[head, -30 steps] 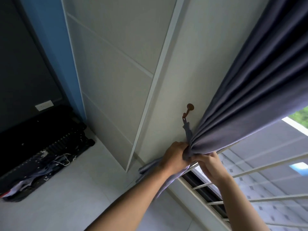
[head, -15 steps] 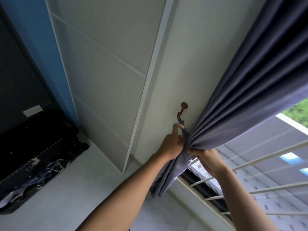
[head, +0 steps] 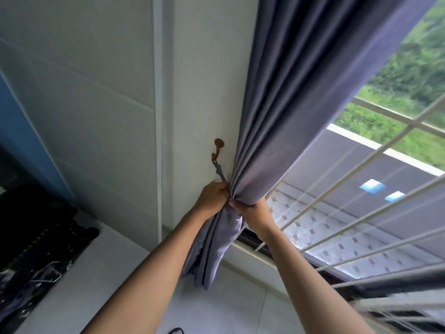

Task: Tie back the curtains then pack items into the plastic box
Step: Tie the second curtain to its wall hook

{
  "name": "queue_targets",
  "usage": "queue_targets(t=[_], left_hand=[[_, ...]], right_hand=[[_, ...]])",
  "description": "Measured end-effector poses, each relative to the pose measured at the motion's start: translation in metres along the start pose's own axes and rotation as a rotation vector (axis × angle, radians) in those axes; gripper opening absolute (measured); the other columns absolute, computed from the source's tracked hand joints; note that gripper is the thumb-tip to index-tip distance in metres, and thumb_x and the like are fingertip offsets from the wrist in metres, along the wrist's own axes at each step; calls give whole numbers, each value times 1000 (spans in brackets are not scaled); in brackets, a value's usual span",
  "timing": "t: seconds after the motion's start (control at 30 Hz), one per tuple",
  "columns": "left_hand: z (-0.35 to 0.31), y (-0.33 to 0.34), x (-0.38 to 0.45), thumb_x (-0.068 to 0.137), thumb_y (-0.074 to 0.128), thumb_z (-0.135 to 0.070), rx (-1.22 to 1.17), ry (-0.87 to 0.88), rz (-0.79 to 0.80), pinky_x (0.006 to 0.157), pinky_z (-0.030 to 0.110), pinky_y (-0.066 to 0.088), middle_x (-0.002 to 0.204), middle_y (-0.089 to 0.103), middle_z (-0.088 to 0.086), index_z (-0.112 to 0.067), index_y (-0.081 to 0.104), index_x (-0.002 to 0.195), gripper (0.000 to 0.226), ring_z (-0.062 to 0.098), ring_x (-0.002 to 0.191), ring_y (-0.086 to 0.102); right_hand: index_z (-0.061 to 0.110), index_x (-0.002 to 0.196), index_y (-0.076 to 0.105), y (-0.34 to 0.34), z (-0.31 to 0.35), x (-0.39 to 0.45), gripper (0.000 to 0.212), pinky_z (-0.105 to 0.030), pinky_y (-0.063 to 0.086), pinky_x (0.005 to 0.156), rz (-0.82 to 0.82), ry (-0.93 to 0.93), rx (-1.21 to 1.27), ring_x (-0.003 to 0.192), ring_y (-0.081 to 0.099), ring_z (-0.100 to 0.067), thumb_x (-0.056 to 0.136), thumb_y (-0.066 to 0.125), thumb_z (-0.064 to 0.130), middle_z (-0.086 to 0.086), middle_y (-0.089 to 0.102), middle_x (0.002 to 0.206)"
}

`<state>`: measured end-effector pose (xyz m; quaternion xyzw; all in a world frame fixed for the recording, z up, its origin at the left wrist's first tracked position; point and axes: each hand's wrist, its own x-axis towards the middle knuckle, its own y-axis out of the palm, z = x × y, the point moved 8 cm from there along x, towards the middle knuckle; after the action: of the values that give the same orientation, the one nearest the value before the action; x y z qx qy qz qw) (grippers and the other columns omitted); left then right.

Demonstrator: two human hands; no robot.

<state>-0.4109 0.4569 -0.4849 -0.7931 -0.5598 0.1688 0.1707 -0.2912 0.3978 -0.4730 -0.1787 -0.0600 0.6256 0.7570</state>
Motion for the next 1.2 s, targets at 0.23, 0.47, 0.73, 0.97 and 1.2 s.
queue_targets(t=[0.23,0.47,0.73,0.97,1.2], left_hand=[[1,-1,3,72,52,-34,-22,-28,6,69,25,41,84,71,7,-22,66,70,18,11,82,62],[16,-8,2,69,70,-23,-265,-143,-108,56,23,41,57,63,-13,-21,69,81,13,0,52,52],[16,-12,2,78,61,-22,-240,-185,-57,55,27,44,61,60,13,0,65,67,25,14,53,50],[-17,-6,-3,79,56,-15,-138,-16,138,68,42,60,64,56,11,-32,65,89,21,24,63,66],[-24,-10,-2,88,56,-3,122,-14,310,63,35,61,57,60,1,-19,51,60,33,22,57,64]], right_hand=[[8,100,63,-4,0,-9,21,-23,43,64,-166,20,-141,82,58,-19,84,69,20,-1,63,90],[6,103,60,-2,0,-14,20,-30,46,70,-188,56,-73,86,58,-22,87,64,18,0,60,89],[2,89,60,14,-13,-6,21,-56,54,77,-140,125,120,80,62,-27,70,65,9,-18,66,87],[-2,89,66,7,-13,-8,18,-56,55,83,-90,127,174,93,66,-40,72,64,4,-25,69,93],[9,76,67,9,-9,-12,13,-29,57,67,-72,139,107,69,64,-16,76,72,-3,-3,69,72]])
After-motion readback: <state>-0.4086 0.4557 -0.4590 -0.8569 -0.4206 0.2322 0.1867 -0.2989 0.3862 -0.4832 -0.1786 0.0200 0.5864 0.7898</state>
